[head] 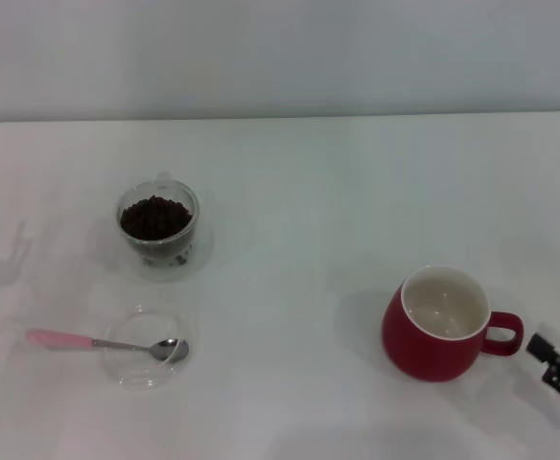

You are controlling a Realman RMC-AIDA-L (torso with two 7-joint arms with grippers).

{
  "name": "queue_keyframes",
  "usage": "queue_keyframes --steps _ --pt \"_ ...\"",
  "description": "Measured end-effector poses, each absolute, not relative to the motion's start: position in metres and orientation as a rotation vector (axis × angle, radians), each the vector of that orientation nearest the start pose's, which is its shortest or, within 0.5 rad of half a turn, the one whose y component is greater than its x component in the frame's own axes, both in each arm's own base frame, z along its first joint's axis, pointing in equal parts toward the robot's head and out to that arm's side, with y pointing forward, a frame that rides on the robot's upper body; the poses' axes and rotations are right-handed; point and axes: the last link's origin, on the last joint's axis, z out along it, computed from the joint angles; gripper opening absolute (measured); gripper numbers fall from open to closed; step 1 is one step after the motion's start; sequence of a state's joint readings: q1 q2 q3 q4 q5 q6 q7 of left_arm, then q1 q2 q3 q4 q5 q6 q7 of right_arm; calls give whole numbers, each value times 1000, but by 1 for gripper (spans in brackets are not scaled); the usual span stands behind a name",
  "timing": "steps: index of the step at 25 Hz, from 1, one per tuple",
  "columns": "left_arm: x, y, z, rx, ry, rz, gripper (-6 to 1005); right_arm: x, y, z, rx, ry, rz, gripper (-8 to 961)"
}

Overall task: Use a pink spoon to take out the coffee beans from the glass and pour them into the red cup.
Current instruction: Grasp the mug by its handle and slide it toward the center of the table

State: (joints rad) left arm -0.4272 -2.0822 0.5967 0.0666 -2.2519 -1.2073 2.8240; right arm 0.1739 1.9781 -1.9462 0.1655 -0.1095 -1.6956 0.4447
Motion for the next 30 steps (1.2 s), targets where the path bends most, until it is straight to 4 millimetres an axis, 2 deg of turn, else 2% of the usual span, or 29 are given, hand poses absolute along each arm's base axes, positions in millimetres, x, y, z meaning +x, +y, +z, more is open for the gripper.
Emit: queue_keyframes --steps 2,15,21,30 --pt "-357 321 13 -1586 -562 -667 713 388 165 -3 -2056 610 735 731" --pt "-357 321 12 -1587 -563 -667 714 394 184 -18 -2076 649 622 729" --pt "-358 319 13 -1585 -564 -664 713 397 195 -21 -2055 624 571 727" --pt "-359 319 13 -1582 -565 -663 713 400 196 -14 -2002 574 537 719"
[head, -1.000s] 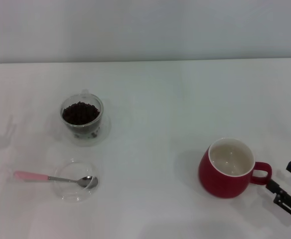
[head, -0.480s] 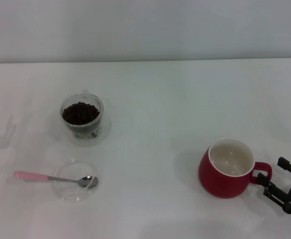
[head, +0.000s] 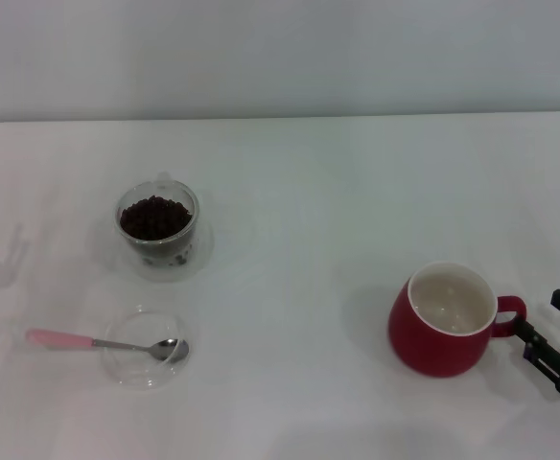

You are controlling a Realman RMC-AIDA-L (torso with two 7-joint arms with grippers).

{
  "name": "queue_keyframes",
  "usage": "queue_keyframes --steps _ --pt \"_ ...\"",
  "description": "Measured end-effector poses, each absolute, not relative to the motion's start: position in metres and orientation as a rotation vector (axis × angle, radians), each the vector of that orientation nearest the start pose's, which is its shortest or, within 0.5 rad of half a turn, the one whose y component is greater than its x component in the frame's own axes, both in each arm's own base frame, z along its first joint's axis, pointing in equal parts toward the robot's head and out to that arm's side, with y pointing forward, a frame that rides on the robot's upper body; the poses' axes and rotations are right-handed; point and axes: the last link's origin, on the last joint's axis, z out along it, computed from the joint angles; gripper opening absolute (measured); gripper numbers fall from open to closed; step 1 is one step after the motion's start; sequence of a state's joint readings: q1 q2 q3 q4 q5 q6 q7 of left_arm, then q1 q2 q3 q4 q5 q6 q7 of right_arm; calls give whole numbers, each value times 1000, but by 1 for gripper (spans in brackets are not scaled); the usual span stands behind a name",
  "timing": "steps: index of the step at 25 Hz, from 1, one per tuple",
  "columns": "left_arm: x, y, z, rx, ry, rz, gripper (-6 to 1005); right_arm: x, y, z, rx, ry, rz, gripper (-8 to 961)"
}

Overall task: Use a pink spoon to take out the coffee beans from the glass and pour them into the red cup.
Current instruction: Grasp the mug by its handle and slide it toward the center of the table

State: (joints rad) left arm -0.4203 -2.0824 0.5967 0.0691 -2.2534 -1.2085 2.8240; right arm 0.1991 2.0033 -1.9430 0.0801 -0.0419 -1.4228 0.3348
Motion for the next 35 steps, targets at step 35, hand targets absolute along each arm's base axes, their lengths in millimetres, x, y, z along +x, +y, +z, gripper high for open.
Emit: queue_keyframes --steps 35 --pt "-359 320 15 -1579 -563 -661 714 383 226 -28 -2052 505 540 335"
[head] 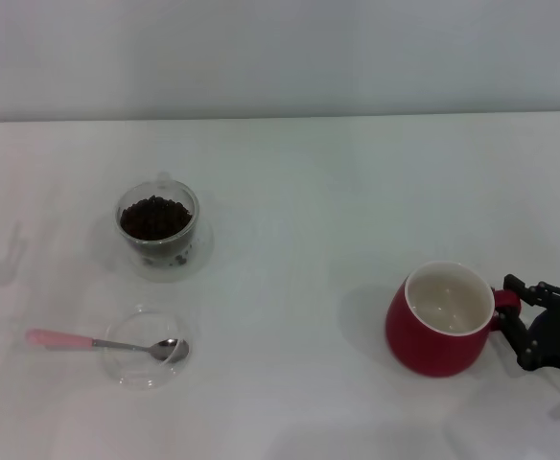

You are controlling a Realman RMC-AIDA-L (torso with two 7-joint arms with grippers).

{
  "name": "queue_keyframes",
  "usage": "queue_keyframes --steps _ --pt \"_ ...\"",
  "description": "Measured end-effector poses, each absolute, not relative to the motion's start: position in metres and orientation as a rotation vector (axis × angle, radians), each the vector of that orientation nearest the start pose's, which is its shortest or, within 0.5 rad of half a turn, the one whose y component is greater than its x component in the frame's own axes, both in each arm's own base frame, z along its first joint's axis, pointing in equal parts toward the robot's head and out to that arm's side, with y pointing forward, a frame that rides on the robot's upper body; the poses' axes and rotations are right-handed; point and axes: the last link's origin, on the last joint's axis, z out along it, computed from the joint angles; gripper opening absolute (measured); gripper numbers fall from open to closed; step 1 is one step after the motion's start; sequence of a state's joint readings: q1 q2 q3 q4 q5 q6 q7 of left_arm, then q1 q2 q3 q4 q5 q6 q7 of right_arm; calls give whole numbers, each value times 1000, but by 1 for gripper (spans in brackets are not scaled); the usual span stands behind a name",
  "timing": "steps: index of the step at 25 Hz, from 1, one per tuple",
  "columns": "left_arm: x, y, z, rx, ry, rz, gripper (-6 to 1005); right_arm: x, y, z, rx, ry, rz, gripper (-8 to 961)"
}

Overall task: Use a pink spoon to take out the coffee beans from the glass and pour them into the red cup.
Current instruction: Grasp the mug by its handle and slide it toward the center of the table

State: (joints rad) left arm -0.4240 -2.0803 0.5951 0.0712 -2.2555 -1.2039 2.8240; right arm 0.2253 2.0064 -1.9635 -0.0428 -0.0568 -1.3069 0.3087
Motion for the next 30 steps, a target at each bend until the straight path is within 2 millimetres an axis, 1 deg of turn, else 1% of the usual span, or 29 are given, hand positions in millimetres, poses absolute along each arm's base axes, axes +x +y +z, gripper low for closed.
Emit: queue_keyframes --steps 3,9,16,19,25,30 --pt "-361 320 17 -1569 -566 -659 714 380 228 -27 -2048 496 556 317" --pt "-362 319 17 -1567 -566 -658 715 373 231 -28 -2049 477 597 171" --pt "-363 318 18 -1564 -567 -656 715 359 231 -27 -2059 449 700 171" --pt "-364 316 18 -1563 -570 -653 715 351 232 -30 -2079 436 745 172" --pt "-364 315 17 -1562 -572 -655 715 336 234 -42 -2143 399 791 172" --pt "-364 314 16 -1562 -575 -655 715 318 238 -59 -2229 362 819 172"
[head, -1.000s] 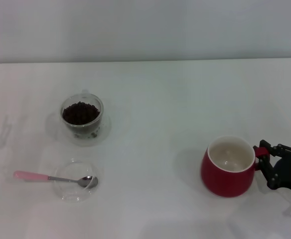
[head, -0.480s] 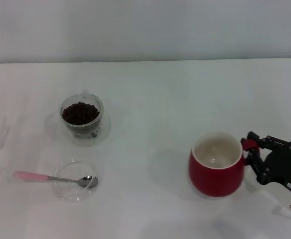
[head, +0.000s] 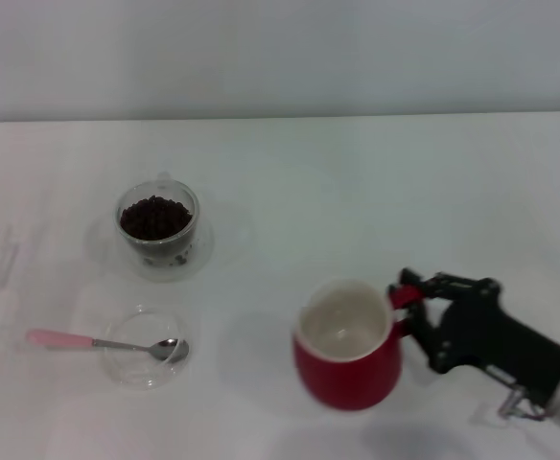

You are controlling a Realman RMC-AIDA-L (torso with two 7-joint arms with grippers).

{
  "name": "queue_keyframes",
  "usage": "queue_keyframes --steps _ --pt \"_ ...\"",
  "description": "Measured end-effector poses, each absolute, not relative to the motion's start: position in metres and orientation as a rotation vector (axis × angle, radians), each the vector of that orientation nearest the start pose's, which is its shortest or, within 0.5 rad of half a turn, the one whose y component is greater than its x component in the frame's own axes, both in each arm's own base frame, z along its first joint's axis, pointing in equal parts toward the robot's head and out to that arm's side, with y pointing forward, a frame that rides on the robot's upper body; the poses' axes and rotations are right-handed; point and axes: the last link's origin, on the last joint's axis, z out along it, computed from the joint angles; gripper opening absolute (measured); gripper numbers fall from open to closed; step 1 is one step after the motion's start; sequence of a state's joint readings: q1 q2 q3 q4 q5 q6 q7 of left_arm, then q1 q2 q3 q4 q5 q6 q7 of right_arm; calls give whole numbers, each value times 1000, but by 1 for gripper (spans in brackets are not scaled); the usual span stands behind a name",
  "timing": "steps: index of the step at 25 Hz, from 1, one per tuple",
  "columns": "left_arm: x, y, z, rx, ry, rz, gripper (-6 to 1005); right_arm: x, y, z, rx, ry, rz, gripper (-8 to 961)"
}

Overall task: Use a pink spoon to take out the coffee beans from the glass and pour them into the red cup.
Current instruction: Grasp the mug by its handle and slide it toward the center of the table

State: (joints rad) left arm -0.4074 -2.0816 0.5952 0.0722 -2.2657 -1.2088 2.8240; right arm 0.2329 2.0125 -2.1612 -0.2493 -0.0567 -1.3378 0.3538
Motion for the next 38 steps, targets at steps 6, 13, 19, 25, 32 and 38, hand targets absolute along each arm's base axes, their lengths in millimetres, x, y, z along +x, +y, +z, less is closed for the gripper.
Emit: queue_keyframes --steps 6,13,19,25,32,38 --pt "-364 314 15 -1563 -578 -655 714 302 244 -78 -2307 333 798 171" --pt "-364 314 14 -1564 -583 -657 713 302 246 -83 -2323 296 739 171" --pt "-364 313 14 -1564 -585 -656 714 307 245 -85 -2332 268 689 172" --pt "-365 313 14 -1563 -585 -655 714 312 245 -83 -2329 276 666 209" --pt "-363 313 14 -1562 -577 -664 714 318 246 -81 -2319 296 635 296" --pt "-363 312 14 -1562 -578 -665 713 323 244 -79 -2318 301 625 552"
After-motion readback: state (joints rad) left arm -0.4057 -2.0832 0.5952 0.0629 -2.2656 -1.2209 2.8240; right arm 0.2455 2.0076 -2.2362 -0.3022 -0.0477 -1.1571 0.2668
